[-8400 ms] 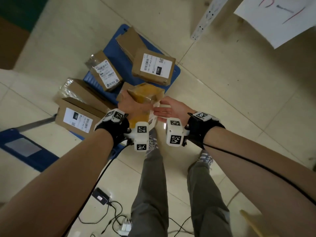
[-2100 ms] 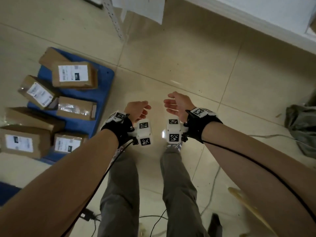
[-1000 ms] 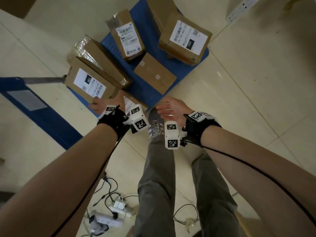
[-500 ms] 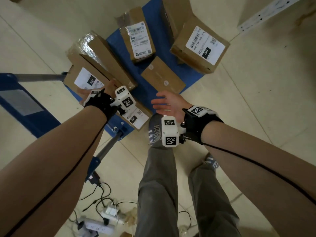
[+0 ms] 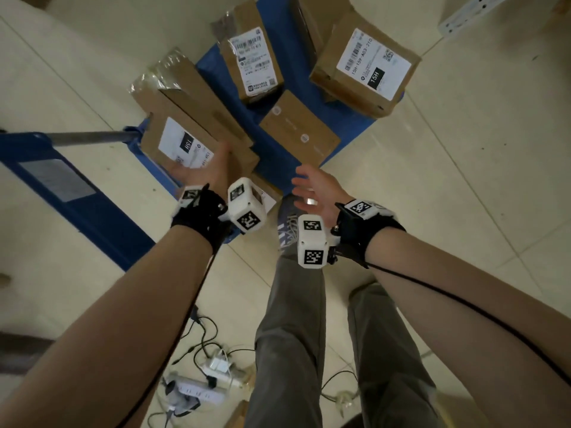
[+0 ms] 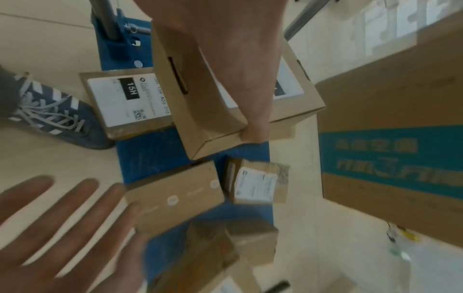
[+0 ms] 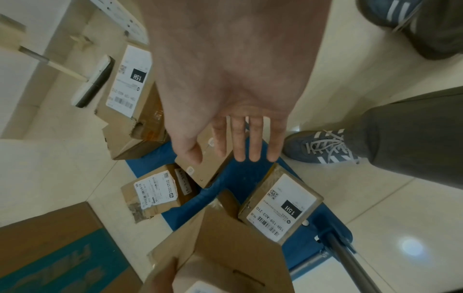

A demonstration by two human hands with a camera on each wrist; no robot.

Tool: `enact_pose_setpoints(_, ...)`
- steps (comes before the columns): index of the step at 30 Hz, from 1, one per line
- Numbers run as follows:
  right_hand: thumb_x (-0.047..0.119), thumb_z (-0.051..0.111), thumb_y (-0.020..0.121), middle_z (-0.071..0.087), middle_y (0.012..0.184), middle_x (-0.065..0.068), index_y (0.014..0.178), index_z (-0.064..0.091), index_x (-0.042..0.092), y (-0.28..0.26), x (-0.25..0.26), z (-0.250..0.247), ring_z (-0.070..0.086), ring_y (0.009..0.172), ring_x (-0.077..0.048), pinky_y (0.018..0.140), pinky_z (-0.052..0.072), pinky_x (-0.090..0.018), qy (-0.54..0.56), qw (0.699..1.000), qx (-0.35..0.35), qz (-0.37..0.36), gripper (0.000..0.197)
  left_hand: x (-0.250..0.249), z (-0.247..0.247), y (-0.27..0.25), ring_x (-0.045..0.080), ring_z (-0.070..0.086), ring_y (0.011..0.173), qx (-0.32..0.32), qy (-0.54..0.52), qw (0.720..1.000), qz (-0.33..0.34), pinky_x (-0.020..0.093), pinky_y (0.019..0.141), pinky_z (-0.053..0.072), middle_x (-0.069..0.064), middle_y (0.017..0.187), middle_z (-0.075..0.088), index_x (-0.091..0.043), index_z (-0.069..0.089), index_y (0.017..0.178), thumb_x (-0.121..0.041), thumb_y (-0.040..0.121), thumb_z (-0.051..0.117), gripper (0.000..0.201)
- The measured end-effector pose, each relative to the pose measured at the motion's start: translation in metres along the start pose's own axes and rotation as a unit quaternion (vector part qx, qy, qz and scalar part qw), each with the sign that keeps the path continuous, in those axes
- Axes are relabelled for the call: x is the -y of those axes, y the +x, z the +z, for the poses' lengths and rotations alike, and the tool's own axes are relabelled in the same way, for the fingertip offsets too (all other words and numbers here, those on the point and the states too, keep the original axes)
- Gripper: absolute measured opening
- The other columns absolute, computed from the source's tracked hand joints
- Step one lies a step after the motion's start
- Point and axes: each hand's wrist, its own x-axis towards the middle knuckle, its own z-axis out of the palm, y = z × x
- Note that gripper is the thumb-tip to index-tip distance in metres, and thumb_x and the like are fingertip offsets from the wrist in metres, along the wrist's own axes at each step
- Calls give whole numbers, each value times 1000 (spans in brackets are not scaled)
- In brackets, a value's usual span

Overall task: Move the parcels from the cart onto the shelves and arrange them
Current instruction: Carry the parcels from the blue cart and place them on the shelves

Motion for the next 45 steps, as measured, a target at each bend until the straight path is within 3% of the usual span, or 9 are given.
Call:
enact_pose_setpoints(9, 70, 77, 67, 55, 143, -3, 147, 39, 31, -24, 21, -39, 55, 126, -27, 104, 47, -52, -26, 994, 93, -55, 97, 22, 32, -85, 31, 28, 138, 144, 213, 960, 110, 47, 112, 32, 10, 148, 27, -37, 23, 148, -68, 49, 70, 115)
enact_pose_setpoints(13, 43, 83, 77, 73, 115, -10, 131, 54, 14, -28, 24, -74, 73, 98, -26, 78, 62, -40, 38, 996, 33, -71, 67, 33, 54, -118, 32, 30, 134, 233, 329, 902, 154, 51, 109, 35, 8, 143, 30, -46, 22, 144, -69, 51, 71, 108)
enact_pose_setpoints(18, 34, 80, 82, 75, 110, -15, 120, 67, 11, -43, 9, -129, 74, 97, -32, 88, 58, -50, 132, 990, -8, -48, 47, 32, 77, -142, 30, 28, 134, 258, 408, 832, 273, 46, 110, 31, 5, 141, 30, -43, 29, 143, -68, 61, 75, 97)
enact_pose_setpoints(23, 45, 66, 91, 75, 113, -11, 123, 66, 17, -71, -18, -185, 74, 99, -27, 75, 61, -38, 275, 959, 14, -65, 43, 28, 86, -148, 20, 61, 113, 261, 154, 940, 159, 44, 99, 50, -2, 121, 60, -29, 39, 142, -61, 56, 82, 101)
enact_pose_setpoints(29, 46, 62, 94, 74, 118, -9, 124, 66, 16, -87, -57, -212, 69, 114, -27, 99, 54, -43, 344, 934, -4, -99, 43, 51, 110, -181, 29, 67, 105, 372, 102, 920, -65, 51, 85, 55, 7, 127, 62, -29, 43, 136, -56, 44, 92, 107)
enact_pose_setpoints(32, 46, 64, 93, 72, 122, -11, 125, 65, 14, -92, -80, -217, 65, 120, -28, 110, 45, -47, 386, 916, -21, -106, 46, 71, 126, -199, 27, 68, 102, 310, 97, 945, -51, 49, 90, 54, 3, 116, 68, -23, 43, 133, -57, 27, 94, 121)
enact_pose_setpoints(36, 45, 60, 96, 71, 123, -12, 126, 64, 13, -106, -116, -240, 66, 119, -28, 105, 50, -43, 448, 888, -29, -100, 44, 95, 139, -225, 20, 74, 89, 342, 130, 930, -31, 42, 90, 55, -1, 92, 77, -18, 68, 104, -48, 58, 87, 58)
enact_pose_setpoints(41, 38, 77, 85, 73, 120, -10, 127, 65, 16, -116, -160, -296, 66, 119, -30, 105, 50, -48, 410, 907, -81, -50, 49, 119, 159, -258, 15, 71, 86, 370, 162, 914, 30, 25, 65, 57, 1, 101, 74, -15, 57, 117, -35, 70, 84, 58)
enact_pose_setpoints(45, 42, 64, 91, 67, 128, -16, 111, 69, 15, -130, -188, -347, 61, 123, -34, 107, 47, -52, 436, 894, -96, -34, 34, 133, 179, -290, 16, 71, 95, 433, 199, 874, 91, 29, 74, 58, 0, 106, 72, -19, 54, 121, -26, 66, 87, 65)
